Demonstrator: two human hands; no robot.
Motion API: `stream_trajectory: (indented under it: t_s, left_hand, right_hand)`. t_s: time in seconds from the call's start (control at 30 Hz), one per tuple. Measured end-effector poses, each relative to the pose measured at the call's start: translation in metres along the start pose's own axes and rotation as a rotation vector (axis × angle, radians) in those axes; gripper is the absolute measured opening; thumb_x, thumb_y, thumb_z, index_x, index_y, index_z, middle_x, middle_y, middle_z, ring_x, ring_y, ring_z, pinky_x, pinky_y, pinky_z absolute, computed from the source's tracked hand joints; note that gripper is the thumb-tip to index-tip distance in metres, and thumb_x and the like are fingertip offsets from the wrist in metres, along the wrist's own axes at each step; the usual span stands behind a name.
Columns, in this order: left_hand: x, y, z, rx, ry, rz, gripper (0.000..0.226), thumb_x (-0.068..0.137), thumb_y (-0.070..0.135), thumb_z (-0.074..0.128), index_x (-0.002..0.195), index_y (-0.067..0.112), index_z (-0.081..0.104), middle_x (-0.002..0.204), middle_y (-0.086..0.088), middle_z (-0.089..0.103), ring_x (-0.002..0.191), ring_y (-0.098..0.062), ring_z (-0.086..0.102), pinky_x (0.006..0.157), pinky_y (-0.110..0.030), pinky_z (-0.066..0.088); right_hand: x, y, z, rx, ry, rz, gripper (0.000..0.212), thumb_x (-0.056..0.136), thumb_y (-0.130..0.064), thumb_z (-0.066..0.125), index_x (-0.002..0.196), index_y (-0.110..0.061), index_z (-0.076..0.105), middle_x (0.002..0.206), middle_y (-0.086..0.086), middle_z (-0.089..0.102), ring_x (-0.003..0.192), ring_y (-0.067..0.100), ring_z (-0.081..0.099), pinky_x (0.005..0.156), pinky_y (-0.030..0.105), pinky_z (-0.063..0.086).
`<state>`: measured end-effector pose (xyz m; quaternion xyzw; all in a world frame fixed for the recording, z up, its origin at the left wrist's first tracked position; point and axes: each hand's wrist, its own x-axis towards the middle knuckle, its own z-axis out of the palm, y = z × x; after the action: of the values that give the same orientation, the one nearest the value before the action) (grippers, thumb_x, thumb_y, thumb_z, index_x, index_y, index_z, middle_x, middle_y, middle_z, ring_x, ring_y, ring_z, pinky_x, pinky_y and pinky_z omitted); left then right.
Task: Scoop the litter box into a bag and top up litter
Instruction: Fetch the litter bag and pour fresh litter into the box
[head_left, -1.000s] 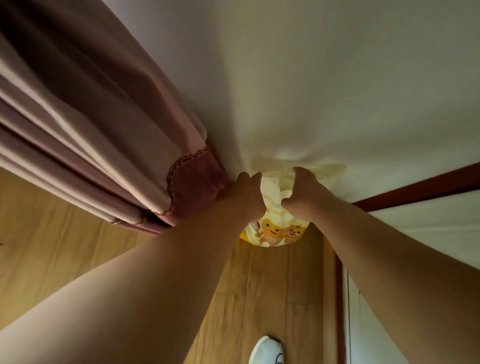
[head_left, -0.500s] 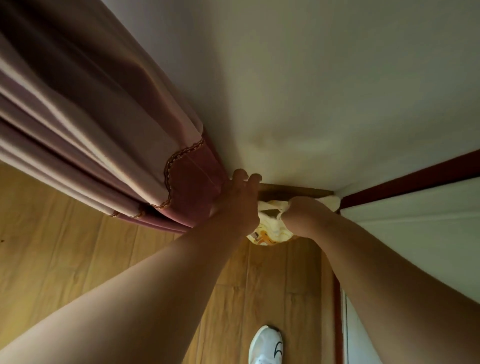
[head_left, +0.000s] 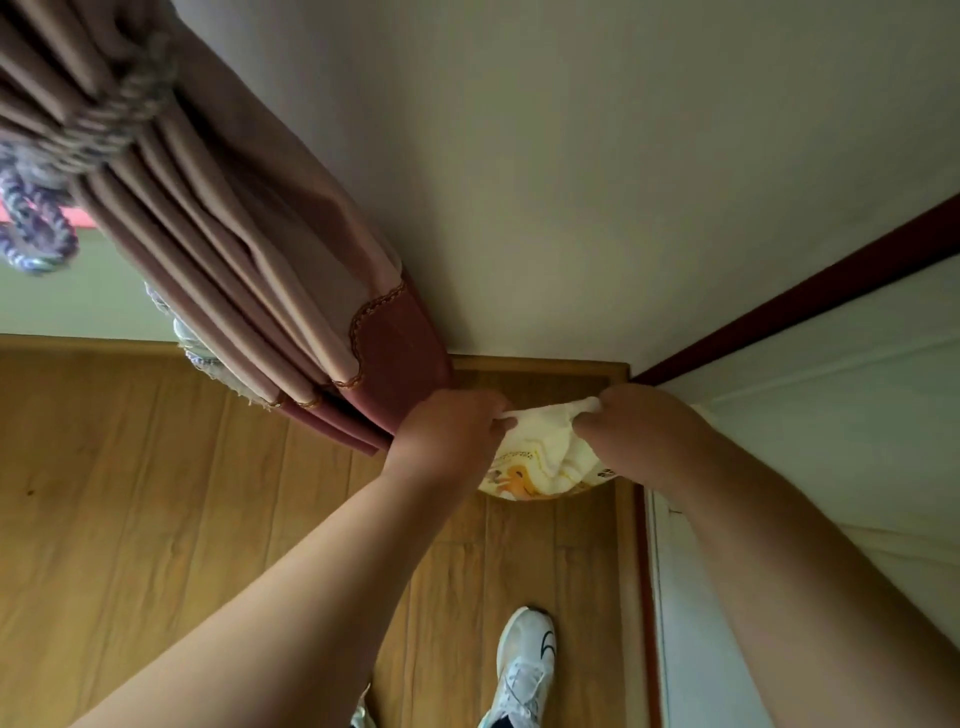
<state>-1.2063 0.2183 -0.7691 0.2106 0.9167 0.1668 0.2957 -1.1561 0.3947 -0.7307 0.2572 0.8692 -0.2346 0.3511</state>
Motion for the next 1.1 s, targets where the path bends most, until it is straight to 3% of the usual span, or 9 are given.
stream_trajectory:
  t_s: [0.07, 0.23, 0.37, 0.47, 0.6, 0.73, 0.8, 0.9, 1.1]
  left_hand:
    - [-0.023, 0.021, -0.033, -0.034, 0.044, 0.003, 0.027, 0.105, 0.034, 0.049, 0.122, 0.026, 0.068, 0.106, 0.007, 0.071, 0.098, -0.014, 0.066, 0.080, -0.029, 0.051]
    - [-0.088, 0.072, -0.135, -0.079, 0.104, 0.015, 0.025, 0.102, 0.041, 0.056, 0.119, 0.027, 0.068, 0.098, 0.007, 0.070, 0.078, -0.012, 0.061, 0.069, -0.026, 0.051]
    - [-0.141, 0.116, -0.230, -0.113, 0.096, 0.101, 0.020, 0.101, 0.038, 0.058, 0.115, 0.030, 0.070, 0.074, 0.019, 0.057, 0.058, 0.005, 0.048, 0.058, -0.015, 0.042]
    - [-0.190, 0.147, -0.296, -0.143, 0.179, 0.228, 0.017, 0.098, 0.038, 0.063, 0.111, 0.034, 0.073, 0.082, 0.020, 0.062, 0.061, 0.005, 0.050, 0.064, -0.011, 0.040]
    - [-0.246, 0.179, -0.369, -0.149, 0.232, 0.407, 0.014, 0.098, 0.040, 0.063, 0.108, 0.039, 0.073, 0.085, 0.024, 0.065, 0.068, 0.006, 0.055, 0.069, -0.015, 0.046]
    - [-0.291, 0.207, -0.439, -0.126, 0.282, 0.624, 0.012, 0.098, 0.041, 0.063, 0.106, 0.039, 0.072, 0.092, 0.017, 0.070, 0.083, -0.003, 0.060, 0.069, -0.015, 0.043]
    - [-0.312, 0.224, -0.470, -0.114, 0.280, 0.722, 0.013, 0.097, 0.041, 0.064, 0.106, 0.038, 0.072, 0.089, 0.015, 0.069, 0.084, -0.006, 0.061, 0.071, -0.021, 0.049]
    - [-0.344, 0.247, -0.497, -0.123, 0.278, 0.853, 0.012, 0.097, 0.041, 0.064, 0.104, 0.038, 0.073, 0.089, 0.013, 0.070, 0.085, -0.007, 0.064, 0.077, -0.030, 0.054]
    - [-0.391, 0.281, -0.494, -0.170, 0.219, 1.020, 0.011, 0.096, 0.040, 0.066, 0.103, 0.037, 0.074, 0.086, 0.015, 0.072, 0.079, -0.003, 0.065, 0.069, -0.022, 0.053]
  right_hand:
    - [-0.041, -0.009, -0.030, 0.037, 0.028, 0.001, 0.029, 0.099, -0.031, 0.048, 0.076, -0.014, 0.054, 0.074, 0.002, 0.054, 0.064, 0.014, 0.052, 0.052, 0.028, 0.033]
    - [-0.169, -0.041, -0.100, 0.034, 0.055, -0.023, 0.027, 0.097, -0.030, 0.049, 0.074, -0.017, 0.047, 0.077, 0.001, 0.052, 0.070, 0.016, 0.052, 0.054, 0.029, 0.033]
    - [-0.267, -0.065, -0.154, 0.115, 0.208, -0.024, 0.021, 0.090, -0.037, 0.053, 0.080, -0.019, 0.056, 0.078, -0.002, 0.058, 0.073, 0.014, 0.056, 0.056, 0.030, 0.035]
    - [-0.341, -0.083, -0.190, 0.147, 0.309, -0.004, 0.030, 0.094, -0.047, 0.055, 0.091, -0.018, 0.062, 0.088, -0.002, 0.063, 0.078, 0.011, 0.057, 0.061, 0.028, 0.041]
    - [-0.437, -0.111, -0.226, 0.185, 0.498, 0.059, 0.042, 0.094, -0.054, 0.059, 0.073, -0.019, 0.048, 0.075, -0.004, 0.054, 0.066, 0.010, 0.052, 0.053, 0.029, 0.030]
    - [-0.519, -0.141, -0.252, 0.236, 0.725, 0.142, 0.047, 0.093, -0.053, 0.062, 0.067, -0.019, 0.043, 0.068, -0.005, 0.046, 0.059, 0.010, 0.046, 0.051, 0.029, 0.024]
    - [-0.557, -0.152, -0.263, 0.272, 0.844, 0.184, 0.048, 0.093, -0.052, 0.062, 0.064, -0.024, 0.036, 0.066, -0.007, 0.040, 0.058, 0.006, 0.039, 0.051, 0.028, 0.022]
    - [-0.605, -0.158, -0.267, 0.309, 0.993, 0.247, 0.048, 0.092, -0.050, 0.065, 0.062, -0.022, 0.039, 0.064, -0.006, 0.043, 0.057, 0.010, 0.042, 0.050, 0.031, 0.024]
    - [-0.675, -0.148, -0.246, 0.396, 1.122, 0.355, 0.049, 0.091, -0.048, 0.067, 0.062, -0.017, 0.042, 0.061, -0.002, 0.043, 0.054, 0.014, 0.043, 0.050, 0.030, 0.023]
